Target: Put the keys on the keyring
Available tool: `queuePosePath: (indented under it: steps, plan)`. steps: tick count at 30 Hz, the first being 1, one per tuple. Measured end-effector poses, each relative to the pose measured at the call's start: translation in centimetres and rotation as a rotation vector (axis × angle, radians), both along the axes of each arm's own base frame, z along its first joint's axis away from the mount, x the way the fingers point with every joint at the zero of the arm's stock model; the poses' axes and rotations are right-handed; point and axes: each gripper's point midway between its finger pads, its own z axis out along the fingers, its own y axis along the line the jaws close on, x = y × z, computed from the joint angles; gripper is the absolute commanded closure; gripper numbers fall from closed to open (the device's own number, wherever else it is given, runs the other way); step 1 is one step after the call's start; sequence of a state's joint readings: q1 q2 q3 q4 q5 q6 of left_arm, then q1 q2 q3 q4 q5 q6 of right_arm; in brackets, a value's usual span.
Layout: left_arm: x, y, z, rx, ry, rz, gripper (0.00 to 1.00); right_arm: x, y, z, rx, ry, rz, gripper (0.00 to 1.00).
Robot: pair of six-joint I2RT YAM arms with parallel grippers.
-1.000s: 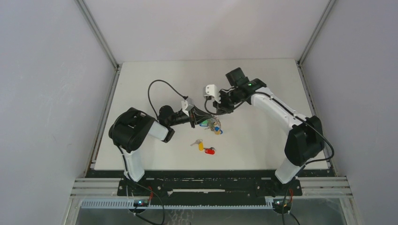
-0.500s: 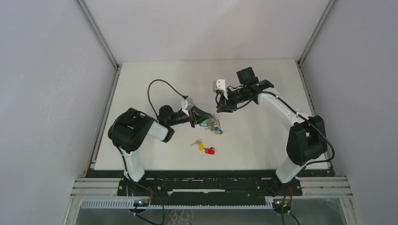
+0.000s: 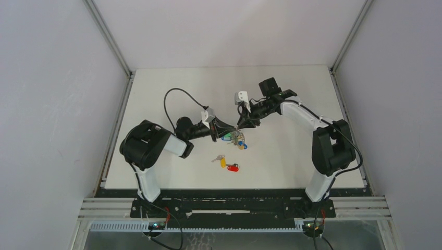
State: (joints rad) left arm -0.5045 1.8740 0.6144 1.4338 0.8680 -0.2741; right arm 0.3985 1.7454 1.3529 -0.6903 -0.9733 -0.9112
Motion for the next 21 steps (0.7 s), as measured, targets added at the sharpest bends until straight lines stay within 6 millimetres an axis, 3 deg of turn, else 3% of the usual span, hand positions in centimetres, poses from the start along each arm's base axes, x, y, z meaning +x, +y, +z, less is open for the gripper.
queuePosePath:
  steps: [6, 12, 18, 21]
  plan:
    - [-0.1, 0.0, 0.5, -0.007, -0.008, -0.001, 1.00, -0.1, 0.1, -0.1, 0.022, 0.012, 0.015, 0.85]
    - [-0.1, 0.1, 1.1, -0.017, -0.004, -0.001, 1.00, -0.4, 0.4, 0.2, 0.052, 0.021, 0.037, 0.99]
    - [-0.2, 0.1, 1.1, -0.019, 0.018, -0.003, 1.00, -0.6, 0.1, 0.1, 0.087, 0.048, 0.053, 1.00]
    - [-0.2, 0.1, 1.1, -0.021, 0.026, -0.004, 0.92, -0.6, 0.1, 0.1, 0.089, 0.054, 0.051, 1.00]
